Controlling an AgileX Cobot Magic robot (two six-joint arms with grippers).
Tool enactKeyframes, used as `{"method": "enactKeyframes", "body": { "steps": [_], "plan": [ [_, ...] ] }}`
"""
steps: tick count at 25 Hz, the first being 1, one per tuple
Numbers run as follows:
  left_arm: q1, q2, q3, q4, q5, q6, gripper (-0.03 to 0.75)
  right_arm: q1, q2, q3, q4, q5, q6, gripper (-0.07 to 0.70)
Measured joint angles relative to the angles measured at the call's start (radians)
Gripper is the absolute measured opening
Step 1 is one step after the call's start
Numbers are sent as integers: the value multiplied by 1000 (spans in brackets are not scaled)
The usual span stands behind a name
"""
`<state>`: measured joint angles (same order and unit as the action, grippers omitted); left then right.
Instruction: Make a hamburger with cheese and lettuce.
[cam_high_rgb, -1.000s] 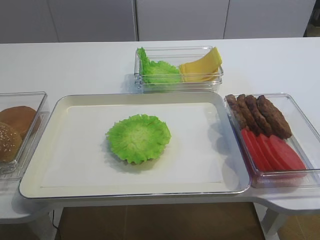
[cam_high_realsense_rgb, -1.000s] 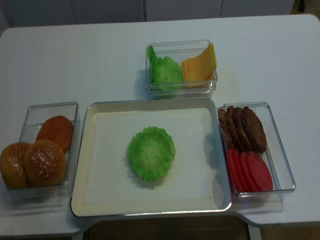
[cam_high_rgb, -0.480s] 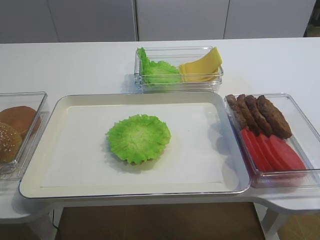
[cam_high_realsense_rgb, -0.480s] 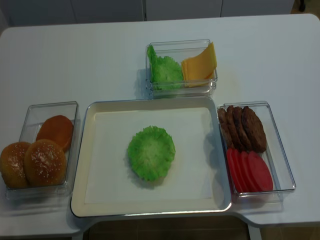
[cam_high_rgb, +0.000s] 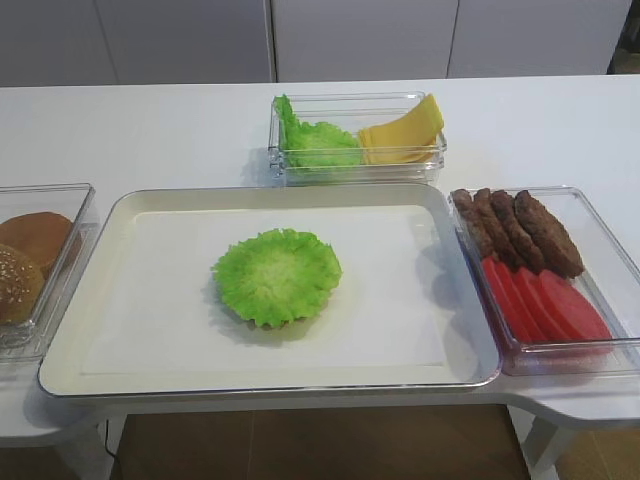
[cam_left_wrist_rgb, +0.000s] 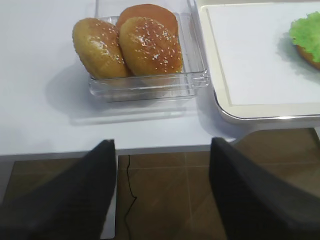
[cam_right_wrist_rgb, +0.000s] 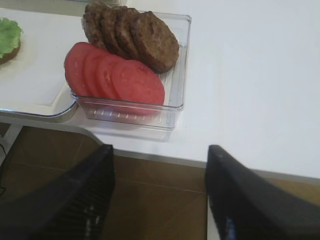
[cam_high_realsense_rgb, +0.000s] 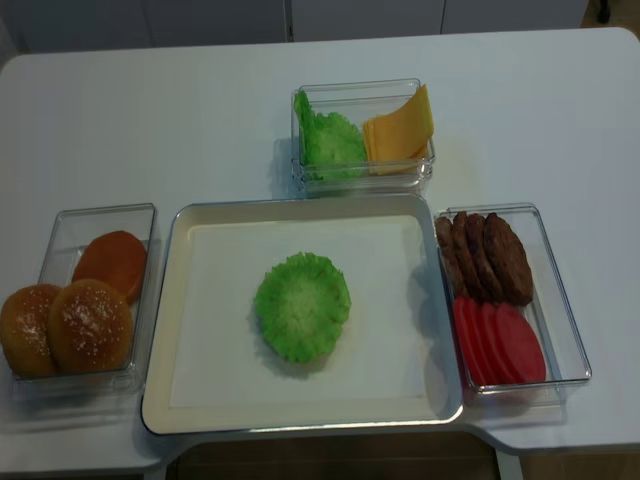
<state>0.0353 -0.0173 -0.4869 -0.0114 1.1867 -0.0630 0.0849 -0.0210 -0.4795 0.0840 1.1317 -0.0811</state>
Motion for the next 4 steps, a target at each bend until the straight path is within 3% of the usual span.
{"method": "enactKeyframes", "body": {
  "steps": [4],
  "plan": [
    [0, 0, 0, 0, 0, 0, 439, 0, 0, 0, 0, 0, 0, 437]
  ]
}}
